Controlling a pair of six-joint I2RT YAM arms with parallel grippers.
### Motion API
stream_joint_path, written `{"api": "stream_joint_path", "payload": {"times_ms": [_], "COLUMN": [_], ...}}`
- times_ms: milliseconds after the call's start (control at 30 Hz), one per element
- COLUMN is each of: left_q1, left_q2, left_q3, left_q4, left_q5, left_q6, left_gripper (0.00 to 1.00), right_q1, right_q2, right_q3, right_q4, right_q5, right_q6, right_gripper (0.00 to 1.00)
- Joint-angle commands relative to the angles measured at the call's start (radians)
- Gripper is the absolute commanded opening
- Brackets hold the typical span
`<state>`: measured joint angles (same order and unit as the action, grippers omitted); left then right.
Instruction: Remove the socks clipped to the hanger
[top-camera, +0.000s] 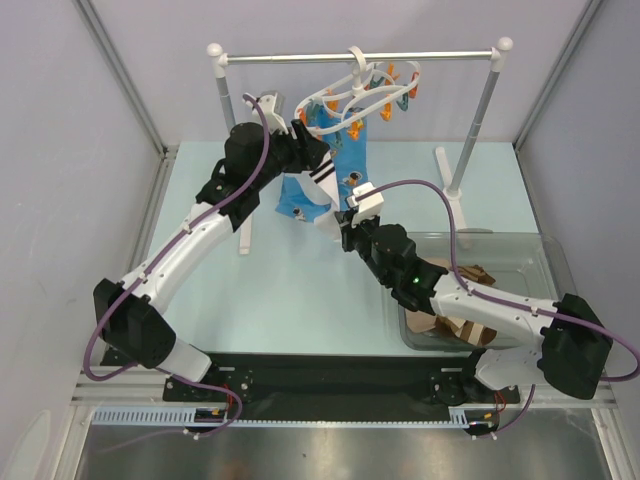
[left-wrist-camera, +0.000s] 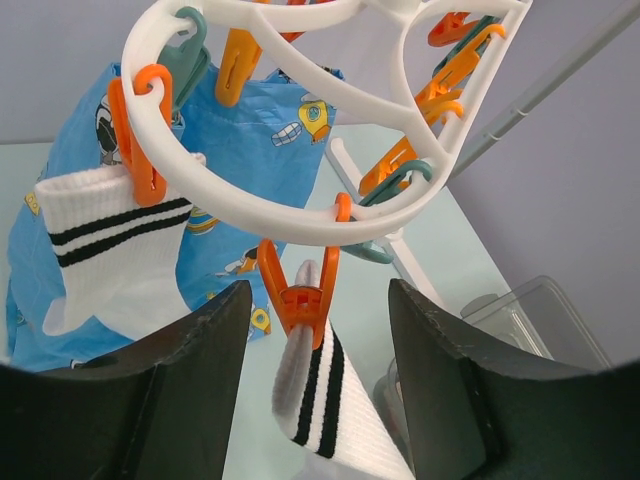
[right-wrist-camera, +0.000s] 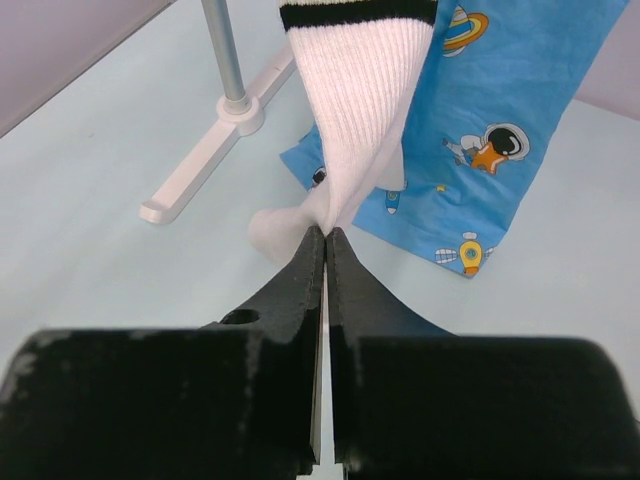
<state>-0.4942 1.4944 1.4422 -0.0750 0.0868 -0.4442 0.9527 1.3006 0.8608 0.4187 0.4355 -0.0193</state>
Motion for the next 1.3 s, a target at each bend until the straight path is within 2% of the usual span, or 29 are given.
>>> {"api": "stream_joint_path", "payload": {"times_ms": [0,333,433,467,533,567,800,900,1000,1033,1100,1133,1267], "left_q1": [0.009,0.011,0.011,0.011,0.011,0.011,0.011,0.011,0.011,0.011,0.011,0.011,0.008], "left_q2": [0.001,0.029,0.036,0.036,0.038,0.04,0.046,0.044,0.04,0.035,0.032,0.03,0.018], "left_q3": [0.043,0.069,0.073,0.073,0.078,0.083,0.096,0.096,0.095,0.09,0.089,0.087,0.051], "left_q4": [0.041,0.041,0.038,0.037,0.034,0.032,0.018,0.014,0.011,0.011,0.012,0.014,0.058], "left_q5": [0.019,0.034,0.031,0.03,0.03,0.031,0.039,0.048,0.06,0.059,0.07,0.074,0.1], "left_q6": [-0.011,-0.019,-0.025,-0.028,-0.034,-0.036,-0.042,-0.039,-0.034,-0.034,-0.04,-0.044,-0.073], "left_gripper": [0.62,0.56,0.42,0.29,0.15,0.0,0.0,0.0,0.0,0.0,0.01,0.02,0.05], "right_q1": [0.003,0.003,0.003,0.003,0.003,0.003,-0.009,-0.052,-0.148,-0.184,-0.279,-0.307,-0.446], "right_q2": [-0.035,-0.04,-0.043,-0.044,-0.047,-0.049,-0.099,-0.174,-0.291,-0.323,-0.426,-0.454,-0.557], "right_q3": [0.026,0.02,0.017,0.015,0.009,0.003,-0.028,0.01,0.076,0.105,0.1,0.096,0.052], "right_q4": [0.037,0.038,0.037,0.037,0.037,0.037,-0.03,-0.219,-0.554,-0.721,-0.835,-0.95,-1.144], "right_q5": [0.006,0.005,0.009,0.008,0.011,0.012,0.034,0.08,0.152,0.175,0.167,0.186,0.213], "right_q6": [0.005,0.013,0.013,0.013,0.015,0.015,0.067,0.128,0.296,0.388,0.433,0.455,0.606], "right_gripper": [0.0,0.0,0.0,0.0,0.0,0.0,0.0,0.0,0.0,0.0,0.0,0.0,0.0]}}
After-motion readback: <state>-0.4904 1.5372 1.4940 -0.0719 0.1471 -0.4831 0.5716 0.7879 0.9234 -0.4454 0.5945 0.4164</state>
